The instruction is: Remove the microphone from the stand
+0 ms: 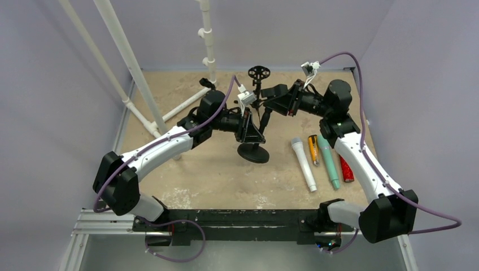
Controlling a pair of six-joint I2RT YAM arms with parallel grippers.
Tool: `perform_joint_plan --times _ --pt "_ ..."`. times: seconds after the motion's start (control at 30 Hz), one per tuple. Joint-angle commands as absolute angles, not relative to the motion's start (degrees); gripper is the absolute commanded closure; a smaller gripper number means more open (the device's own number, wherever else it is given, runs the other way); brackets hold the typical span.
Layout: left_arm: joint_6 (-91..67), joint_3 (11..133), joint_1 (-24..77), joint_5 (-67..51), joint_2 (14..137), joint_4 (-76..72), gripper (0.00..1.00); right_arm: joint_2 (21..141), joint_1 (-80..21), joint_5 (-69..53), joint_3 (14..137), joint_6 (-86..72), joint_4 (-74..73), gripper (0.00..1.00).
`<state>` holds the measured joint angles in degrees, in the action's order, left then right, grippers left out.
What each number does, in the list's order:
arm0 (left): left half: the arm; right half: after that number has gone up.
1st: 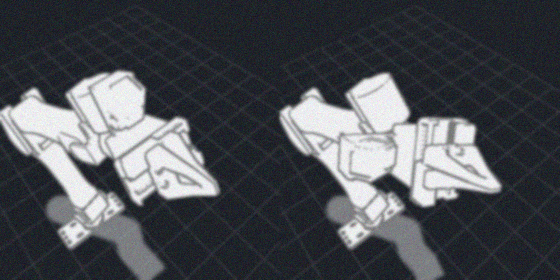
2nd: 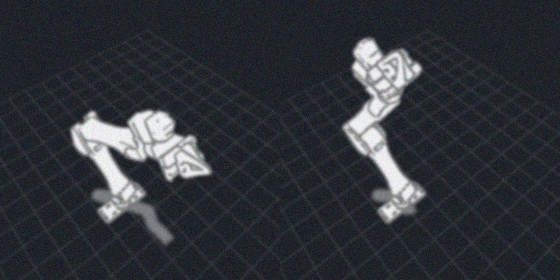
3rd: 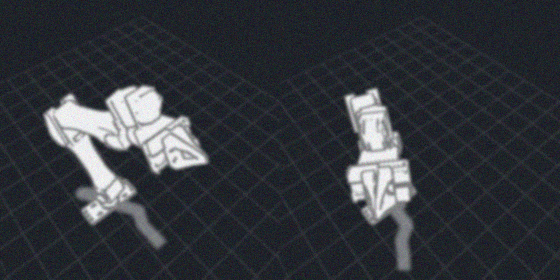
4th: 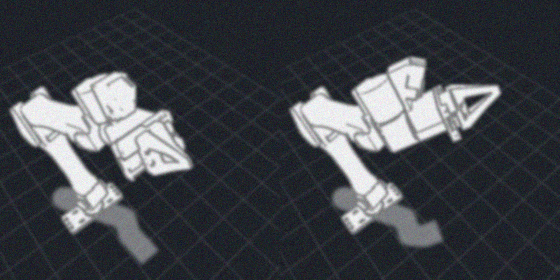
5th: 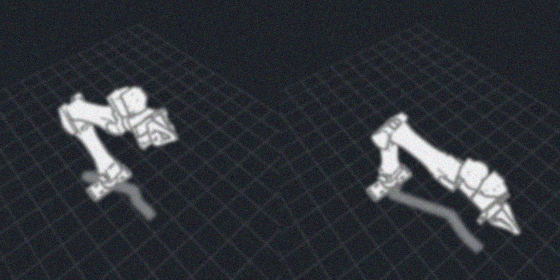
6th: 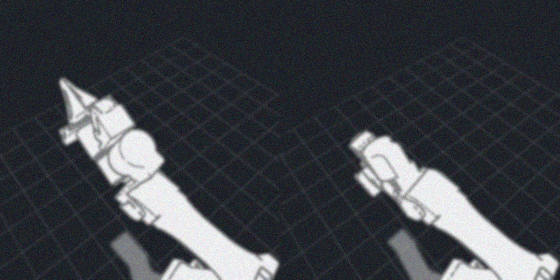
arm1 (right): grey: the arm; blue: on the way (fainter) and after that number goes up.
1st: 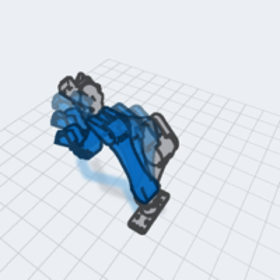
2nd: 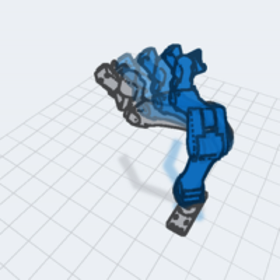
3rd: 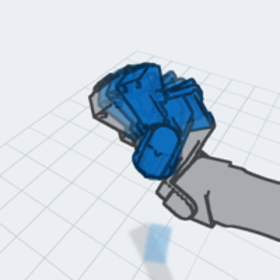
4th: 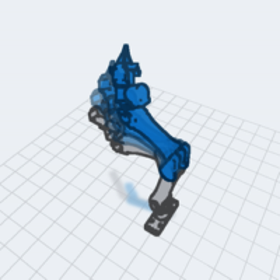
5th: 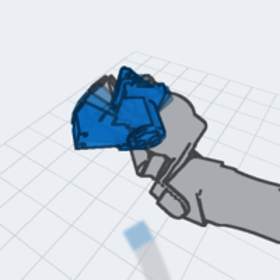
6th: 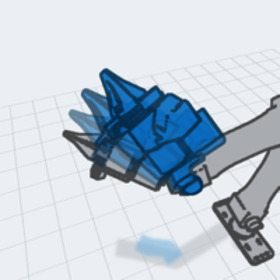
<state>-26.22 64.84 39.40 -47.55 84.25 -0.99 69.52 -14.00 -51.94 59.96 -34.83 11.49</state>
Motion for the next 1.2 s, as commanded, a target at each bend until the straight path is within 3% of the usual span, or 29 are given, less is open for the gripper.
perform_joint_plan --times 0.0,0.1,0.17,0.23,0.27,0.33,0.47,0.77,1.17 --pt "-28.19 70.83 39.11 -47.52 83.21 -11.76 1.00 68.71 -14.50 -54.67 58.69 -29.59 8.91 1.00" --pt "-27.75 70.64 39.17 -47.06 83.24 -11.28 1.00 68.69 -14.46 -54.50 59.59 -28.83 7.89 0.96" --pt "-26.92 70.28 39.06 -46.58 82.98 -10.62 1.00 68.57 -14.50 -54.12 60.99 -27.39 5.58 0.73" --pt "-25.59 69.92 39.02 -45.64 82.45 -9.49 1.00 68.16 -14.50 -53.82 62.68 -25.08 2.72 0.34" --pt "-24.96 69.78 39.02 -45.23 82.22 -9.00 1.00 67.81 -14.50 -53.64 63.23 -23.65 1.48 0.26" --pt "-24.02 69.55 39.02 -44.68 81.78 -8.46 1.00 67.20 -14.49 -53.82 63.05 -22.97 0.73 0.18" --pt "-23.65 69.88 39.02 -44.72 81.99 -7.75 1.00 66.91 -14.46 -54.49 60.99 -24.11 2.70 0.15" --pt "-24.42 71.04 39.02 -44.76 83.10 -7.42 1.00 67.15 -14.85 -55.86 59.21 -25.40 5.57 0.27" --pt "-23.43 69.54 39.32 -44.83 83.08 -7.31 1.00 68.20 -14.85 -55.45 62.69 -24.64 4.15 0.30"
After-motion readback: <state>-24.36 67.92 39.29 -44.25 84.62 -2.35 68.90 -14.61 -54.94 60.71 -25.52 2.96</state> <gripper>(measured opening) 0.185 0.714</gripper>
